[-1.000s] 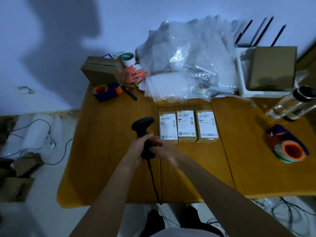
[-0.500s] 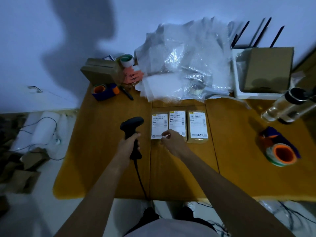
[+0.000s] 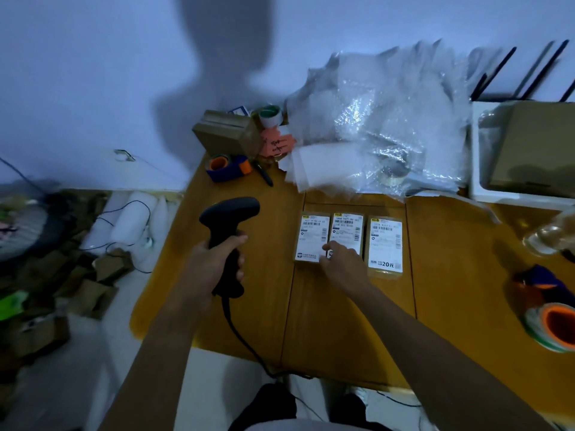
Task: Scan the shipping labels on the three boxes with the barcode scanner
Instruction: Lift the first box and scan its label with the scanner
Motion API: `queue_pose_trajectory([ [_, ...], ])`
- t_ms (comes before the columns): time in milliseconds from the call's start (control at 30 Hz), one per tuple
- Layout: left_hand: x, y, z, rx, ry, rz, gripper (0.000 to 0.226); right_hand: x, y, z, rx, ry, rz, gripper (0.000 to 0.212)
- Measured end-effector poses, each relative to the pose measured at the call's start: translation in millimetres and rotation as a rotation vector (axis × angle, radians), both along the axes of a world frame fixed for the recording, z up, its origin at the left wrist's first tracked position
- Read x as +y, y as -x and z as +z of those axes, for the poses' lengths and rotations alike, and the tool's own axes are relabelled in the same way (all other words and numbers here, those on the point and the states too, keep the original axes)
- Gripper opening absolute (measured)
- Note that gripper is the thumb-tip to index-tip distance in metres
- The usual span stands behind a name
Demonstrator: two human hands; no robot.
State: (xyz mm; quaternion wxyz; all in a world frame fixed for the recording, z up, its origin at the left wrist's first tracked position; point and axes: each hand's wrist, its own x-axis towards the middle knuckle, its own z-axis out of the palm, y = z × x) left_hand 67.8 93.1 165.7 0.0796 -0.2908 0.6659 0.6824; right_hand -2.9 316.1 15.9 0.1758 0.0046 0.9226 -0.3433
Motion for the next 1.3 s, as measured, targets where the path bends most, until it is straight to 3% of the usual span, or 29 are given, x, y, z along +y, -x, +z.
queue_pose_trajectory([
  [267, -11.9, 14.4, -21.7, 0.010, -0.061, -0.035, 0.007, -21.4, 15.5, 3.8, -0.018, -0.036, -0.057, 0.049],
  [400, -19.4, 26.4, -38.0, -0.009, -0.081, -0.014, 0.011, -28.9, 21.2, 4.4, 0.006, -0.130, -0.047, 0.048],
  [700, -18.5, 52.9, -98.0, -0.103, -0.136, -0.029, 0.013, -37.2, 9.0, -8.8, 0.048, -0.408, 0.001, 0.070],
  [867, -6.1, 60.7, -124.4, -0.159, -0.111, -0.062, 0.015, -41.0, 6.2, -15.0, 0.040, -0.363, 0.019, 0.056],
  [1067, 8.4, 67.8, -146.0, -0.165, 0.038, -0.090, 0.015, -42.5, 8.6, -16.6, 0.002, -0.283, -0.117, 0.037],
  [1300, 16.6, 71.2, -155.1, -0.207, -0.001, -0.111, 0.025, -41.3, 6.6, -21.4, -0.025, -0.190, -0.228, 0.020],
])
